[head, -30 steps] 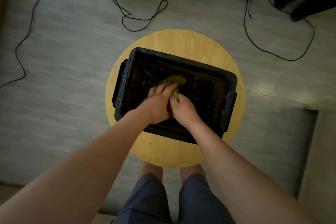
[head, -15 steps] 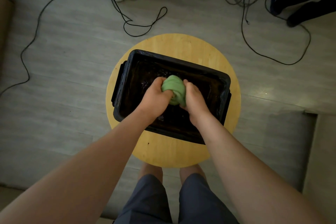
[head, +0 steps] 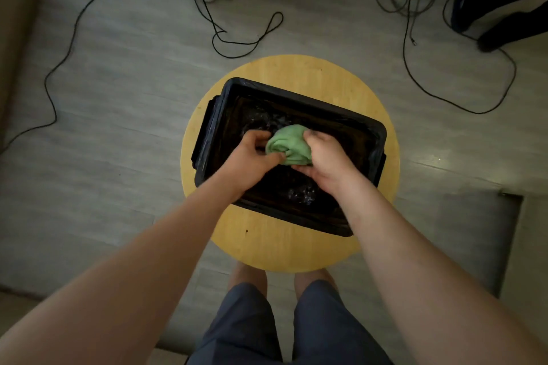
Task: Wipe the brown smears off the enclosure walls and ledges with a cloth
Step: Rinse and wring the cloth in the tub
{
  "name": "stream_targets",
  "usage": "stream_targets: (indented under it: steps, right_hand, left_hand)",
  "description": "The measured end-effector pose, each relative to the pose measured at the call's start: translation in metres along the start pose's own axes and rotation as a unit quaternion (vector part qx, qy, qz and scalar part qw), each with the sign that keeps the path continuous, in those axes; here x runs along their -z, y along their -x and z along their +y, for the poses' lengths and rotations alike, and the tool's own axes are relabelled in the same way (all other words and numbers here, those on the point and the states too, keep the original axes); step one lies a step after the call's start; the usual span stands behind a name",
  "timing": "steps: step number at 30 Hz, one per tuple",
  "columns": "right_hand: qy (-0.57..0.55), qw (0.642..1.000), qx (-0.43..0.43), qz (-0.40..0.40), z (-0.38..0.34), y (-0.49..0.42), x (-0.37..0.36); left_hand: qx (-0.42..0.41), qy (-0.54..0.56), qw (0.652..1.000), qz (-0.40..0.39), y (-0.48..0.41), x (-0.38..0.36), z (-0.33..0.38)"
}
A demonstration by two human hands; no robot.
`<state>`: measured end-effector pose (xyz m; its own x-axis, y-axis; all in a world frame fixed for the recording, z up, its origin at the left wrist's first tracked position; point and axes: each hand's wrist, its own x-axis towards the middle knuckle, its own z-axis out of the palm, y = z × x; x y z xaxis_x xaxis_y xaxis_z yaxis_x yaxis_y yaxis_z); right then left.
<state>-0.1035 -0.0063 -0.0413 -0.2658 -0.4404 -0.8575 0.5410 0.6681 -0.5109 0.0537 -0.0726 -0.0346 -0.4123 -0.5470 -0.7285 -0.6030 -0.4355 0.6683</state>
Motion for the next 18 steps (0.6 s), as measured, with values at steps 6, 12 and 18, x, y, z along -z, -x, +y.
stream_targets:
  steps: [6, 12, 18]
  right_hand:
    - [0.119, 0.987, 0.009, -0.111, -0.024, 0.006, 0.015]
    - [0.096, 0.974, -0.100, -0.180, -0.038, 0.007, 0.027]
    - [0.210, 0.921, -0.139, -0.297, -0.039, 0.003, 0.024]
  left_hand:
    - [-0.181, -0.375, 0.898, -0.143, -0.006, 0.013, 0.020]
    - [-0.232, -0.502, 0.825, -0.118, -0.020, 0.013, 0.034]
    - [-0.224, -0.538, 0.811, -0.052, -0.025, 0.008, 0.035]
